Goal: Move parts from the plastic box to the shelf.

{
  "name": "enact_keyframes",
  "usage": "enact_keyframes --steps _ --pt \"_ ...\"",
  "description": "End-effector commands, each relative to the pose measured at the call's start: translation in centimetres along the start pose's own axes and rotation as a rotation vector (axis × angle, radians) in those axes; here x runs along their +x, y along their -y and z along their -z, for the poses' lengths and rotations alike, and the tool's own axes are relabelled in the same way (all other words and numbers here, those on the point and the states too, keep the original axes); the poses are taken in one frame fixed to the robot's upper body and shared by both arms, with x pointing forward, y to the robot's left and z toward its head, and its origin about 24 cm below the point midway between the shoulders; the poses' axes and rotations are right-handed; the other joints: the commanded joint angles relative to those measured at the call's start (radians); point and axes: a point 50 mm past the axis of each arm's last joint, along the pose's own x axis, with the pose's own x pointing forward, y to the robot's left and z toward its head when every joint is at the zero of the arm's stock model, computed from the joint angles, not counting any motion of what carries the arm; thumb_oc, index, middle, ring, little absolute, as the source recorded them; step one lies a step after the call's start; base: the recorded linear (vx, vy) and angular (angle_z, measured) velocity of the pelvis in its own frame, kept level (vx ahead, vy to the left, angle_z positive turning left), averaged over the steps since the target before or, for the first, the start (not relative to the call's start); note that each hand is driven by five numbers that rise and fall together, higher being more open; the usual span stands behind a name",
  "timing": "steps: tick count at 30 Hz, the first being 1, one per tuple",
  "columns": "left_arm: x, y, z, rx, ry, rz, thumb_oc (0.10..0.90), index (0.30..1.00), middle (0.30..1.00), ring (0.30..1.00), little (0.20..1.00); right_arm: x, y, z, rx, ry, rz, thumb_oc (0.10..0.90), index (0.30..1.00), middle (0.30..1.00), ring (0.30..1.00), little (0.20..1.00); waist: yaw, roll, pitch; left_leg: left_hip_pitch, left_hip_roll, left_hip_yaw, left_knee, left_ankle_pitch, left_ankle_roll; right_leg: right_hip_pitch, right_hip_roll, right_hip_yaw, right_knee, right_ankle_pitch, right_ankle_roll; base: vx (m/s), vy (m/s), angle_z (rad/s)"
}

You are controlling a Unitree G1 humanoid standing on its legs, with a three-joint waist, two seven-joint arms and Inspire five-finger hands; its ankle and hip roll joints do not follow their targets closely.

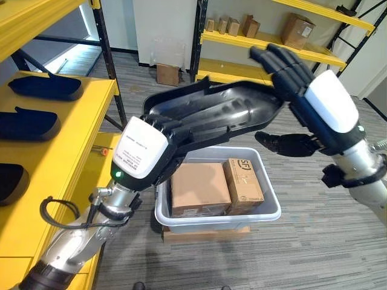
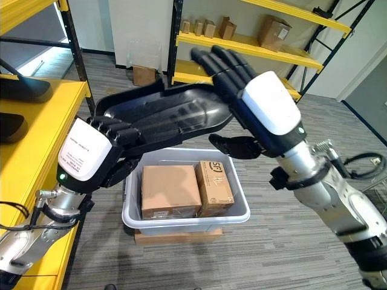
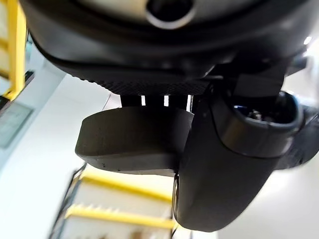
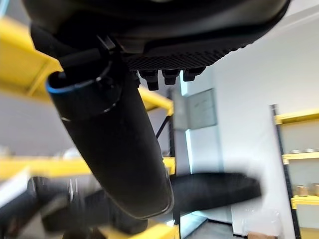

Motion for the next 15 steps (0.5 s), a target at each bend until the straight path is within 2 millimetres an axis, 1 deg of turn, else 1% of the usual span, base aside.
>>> enact_keyframes --steps 1,3,4,5,6,7,9,10,12,15 --pt "1.5 -3.1 1.5 0.054 -0.049 -0.194 0.4 0.3 0.3 0.3 0.3 -0.1 3.4 0.2 0.105 -0.042 0.217 0.9 1.0 1.0 1.0 1.0 0.001 0.003 -0.086 0.096 0.029 -0.03 -0.008 -0.128 0.01 -0.025 -0.035 0.038 0.067 -0.032 0.045 0.0 -0.003 -0.04" --pt "0.9 -3.0 2.0 0.05 -0.103 -0.192 0.4 0.3 0.3 0.3 0.3 -1.4 2.6 0.7 0.208 -0.115 0.244 0.9 1.0 1.0 1.0 1.0 -0.002 0.011 -0.082 0.098 0.027 -0.028 -0.008 -0.128 0.012 -0.027 -0.036 0.039 0.068 -0.033 0.044 0.0 0.0 0.0" --pt "0.9 -3.0 2.0 0.05 -0.102 -0.192 0.4 0.3 0.3 0.3 0.3 -1.5 2.6 0.7 0.208 -0.116 0.244 0.9 1.0 1.0 1.0 1.0 -0.001 0.01 -0.082 0.098 0.027 -0.028 -0.008 -0.128 0.012 -0.026 -0.036 0.039 0.068 -0.034 0.044 0.0 0.0 0.0" --pt "0.5 -3.0 2.4 0.049 -0.137 -0.189 0.4 0.3 0.3 0.3 0.3 -2.5 1.7 1.1 0.266 -0.181 0.254 0.9 1.0 1.0 1.0 1.0 -0.002 0.017 -0.079 0.098 0.026 -0.027 -0.008 -0.127 0.013 -0.028 -0.038 0.04 0.07 -0.033 0.044 0.0 0.0 0.0" --pt "0.4 -3.0 2.4 0.046 -0.148 -0.192 0.4 0.3 0.3 0.3 0.3 -3.1 1.3 1.2 0.305 -0.208 0.265 0.9 1.0 1.0 1.0 1.0 -0.004 0.021 -0.077 0.097 0.026 -0.026 -0.008 -0.127 0.014 -0.03 -0.04 0.04 0.07 -0.034 0.043 -0.01 -0.008 -0.04" --pt "-0.2 -2.9 2.7 0.039 -0.191 -0.194 0.4 0.3 0.3 0.3 0.3 -4.6 0.4 1.7 0.367 -0.286 0.291 0.9 1.0 1.0 1.0 1.0 -0.006 0.029 -0.075 0.095 0.024 -0.027 -0.008 -0.127 0.015 -0.031 -0.041 0.039 0.072 -0.035 0.042 0.0 0.0 0.0" --pt "-0.4 -2.9 2.8 0.04 -0.197 -0.188 0.4 0.3 0.3 0.3 0.3 -5.0 0.3 1.6 0.381 -0.299 0.293 0.9 1.0 1.0 1.0 1.0 -0.008 0.03 -0.075 0.094 0.023 -0.028 -0.008 -0.126 0.016 -0.031 -0.041 0.04 0.072 -0.036 0.042 0.0 0.0 0.0" --pt "-0.7 -2.8 2.9 0.033 -0.216 -0.186 0.4 0.3 0.3 0.3 0.3 -5.6 0.0 1.6 0.423 -0.326 0.308 0.9 1.0 1.0 1.0 1.0 -0.009 0.035 -0.075 0.094 0.022 -0.028 -0.008 -0.126 0.016 -0.031 -0.042 0.04 0.072 -0.037 0.041 0.0 0.0 0.0" --pt "-1.2 -2.7 3.2 0.032 -0.254 -0.186 0.4 0.3 0.3 0.3 0.3 -6.6 -0.9 1.8 0.451 -0.381 0.321 0.9 1.0 1.0 1.0 1.0 -0.011 0.044 -0.073 0.094 0.02 -0.029 -0.008 -0.125 0.017 -0.031 -0.043 0.04 0.073 -0.038 0.04 0.0 0.0 0.0" --pt "-1.7 -2.5 3.5 0.032 -0.291 -0.187 0.4 0.3 0.3 0.3 0.3 -7.5 -1.8 1.7 0.493 -0.432 0.35 0.9 1.0 1.0 1.0 1.0 -0.013 0.053 -0.071 0.093 0.019 -0.029 -0.008 -0.124 0.017 -0.032 -0.044 0.041 0.074 -0.04 0.038 0.0 0.0 0.0"
